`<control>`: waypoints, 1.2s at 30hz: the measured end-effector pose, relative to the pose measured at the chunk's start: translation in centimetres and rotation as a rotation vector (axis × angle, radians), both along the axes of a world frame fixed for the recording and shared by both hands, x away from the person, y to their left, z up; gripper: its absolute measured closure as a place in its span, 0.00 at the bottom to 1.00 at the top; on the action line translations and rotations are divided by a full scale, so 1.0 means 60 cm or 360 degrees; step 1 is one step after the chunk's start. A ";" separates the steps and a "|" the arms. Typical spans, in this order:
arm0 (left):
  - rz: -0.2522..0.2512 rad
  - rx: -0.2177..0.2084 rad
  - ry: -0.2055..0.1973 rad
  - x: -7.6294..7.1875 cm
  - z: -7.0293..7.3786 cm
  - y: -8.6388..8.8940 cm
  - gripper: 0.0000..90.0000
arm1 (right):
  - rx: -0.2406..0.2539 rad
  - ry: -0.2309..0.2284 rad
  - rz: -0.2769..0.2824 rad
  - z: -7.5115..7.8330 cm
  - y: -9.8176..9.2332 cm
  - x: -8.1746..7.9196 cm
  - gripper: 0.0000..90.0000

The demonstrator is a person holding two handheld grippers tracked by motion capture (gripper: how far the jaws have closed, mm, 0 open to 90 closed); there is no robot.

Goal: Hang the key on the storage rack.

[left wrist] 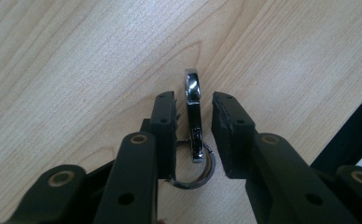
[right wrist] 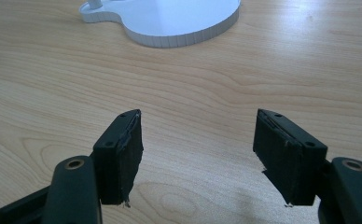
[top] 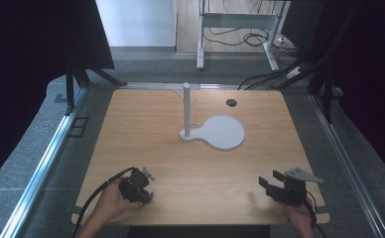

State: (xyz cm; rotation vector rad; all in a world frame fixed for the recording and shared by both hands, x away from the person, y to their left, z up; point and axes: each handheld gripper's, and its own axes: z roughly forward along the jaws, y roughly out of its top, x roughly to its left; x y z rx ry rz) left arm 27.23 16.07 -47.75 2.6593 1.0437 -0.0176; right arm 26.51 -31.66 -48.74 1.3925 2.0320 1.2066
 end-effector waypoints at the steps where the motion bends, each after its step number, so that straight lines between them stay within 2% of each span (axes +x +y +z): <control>1: -0.0001 0.0003 0.0001 0.000 -0.001 0.000 0.81 | -0.0003 0.0003 0.0002 0.000 0.000 0.000 0.37; 11: 0.0009 -0.0017 -0.0011 -0.003 -0.004 -0.001 0.94 | -0.0023 0.0009 0.0005 -0.002 0.005 0.001 0.37; 19: -0.0012 -0.0016 -0.0005 -0.002 -0.002 -0.001 0.95 | -0.0031 0.0019 0.0012 -0.005 0.011 0.002 0.37; 26: -0.0004 -0.0065 -0.0012 0.004 0.012 0.007 0.95 | -0.0036 0.0027 0.0013 -0.006 0.013 0.003 0.37; 29: -0.0014 -0.0111 0.0001 0.009 0.019 0.007 0.95 | -0.0039 0.0030 0.0013 -0.007 0.013 0.003 0.37; 36: -0.0018 -0.0140 -0.0008 0.020 0.033 0.003 0.95 | -0.0039 0.0024 0.0004 -0.007 0.013 0.002 0.37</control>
